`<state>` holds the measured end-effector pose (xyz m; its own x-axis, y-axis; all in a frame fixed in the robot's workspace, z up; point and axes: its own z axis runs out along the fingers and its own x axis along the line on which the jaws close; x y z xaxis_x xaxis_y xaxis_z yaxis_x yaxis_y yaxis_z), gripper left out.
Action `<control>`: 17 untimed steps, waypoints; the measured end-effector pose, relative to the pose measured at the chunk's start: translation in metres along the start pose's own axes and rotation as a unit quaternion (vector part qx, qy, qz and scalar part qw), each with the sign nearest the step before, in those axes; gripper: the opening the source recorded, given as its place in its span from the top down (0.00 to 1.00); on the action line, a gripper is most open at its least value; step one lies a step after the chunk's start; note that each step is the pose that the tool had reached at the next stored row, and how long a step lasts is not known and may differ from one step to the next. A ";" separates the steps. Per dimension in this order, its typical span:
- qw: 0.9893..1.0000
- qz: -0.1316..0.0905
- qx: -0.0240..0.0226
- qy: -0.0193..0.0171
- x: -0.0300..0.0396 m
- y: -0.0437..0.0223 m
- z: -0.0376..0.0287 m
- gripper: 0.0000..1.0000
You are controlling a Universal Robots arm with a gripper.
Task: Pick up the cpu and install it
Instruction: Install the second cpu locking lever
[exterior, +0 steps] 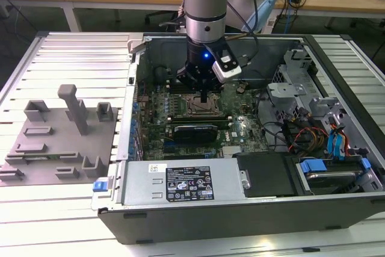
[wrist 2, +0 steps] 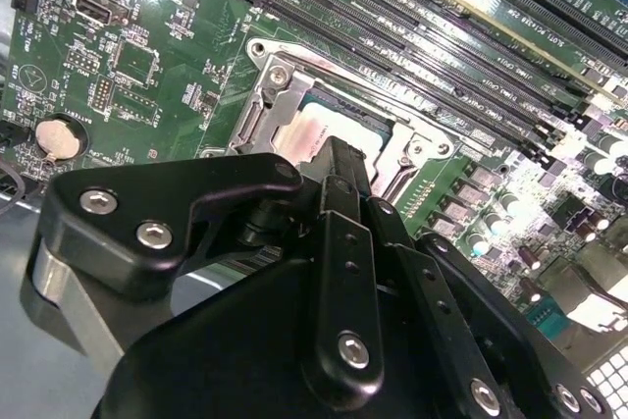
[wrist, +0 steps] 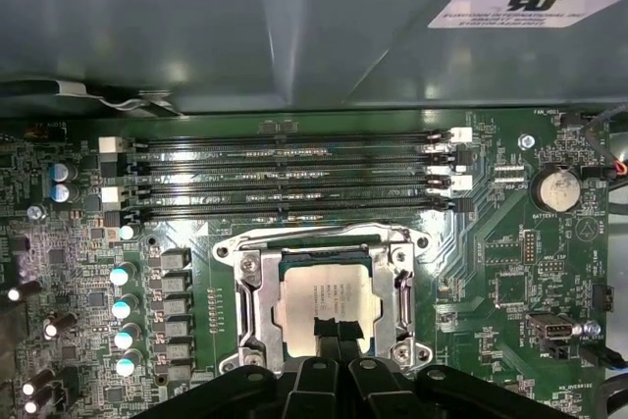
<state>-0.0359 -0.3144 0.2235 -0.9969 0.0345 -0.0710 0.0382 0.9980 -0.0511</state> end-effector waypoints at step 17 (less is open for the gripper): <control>1.000 -0.011 -0.001 -0.001 0.0000 0.0000 0.0000 0.89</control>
<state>-0.0359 -0.3144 0.2235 -0.9974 0.0134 -0.0710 0.0171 0.9985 -0.0511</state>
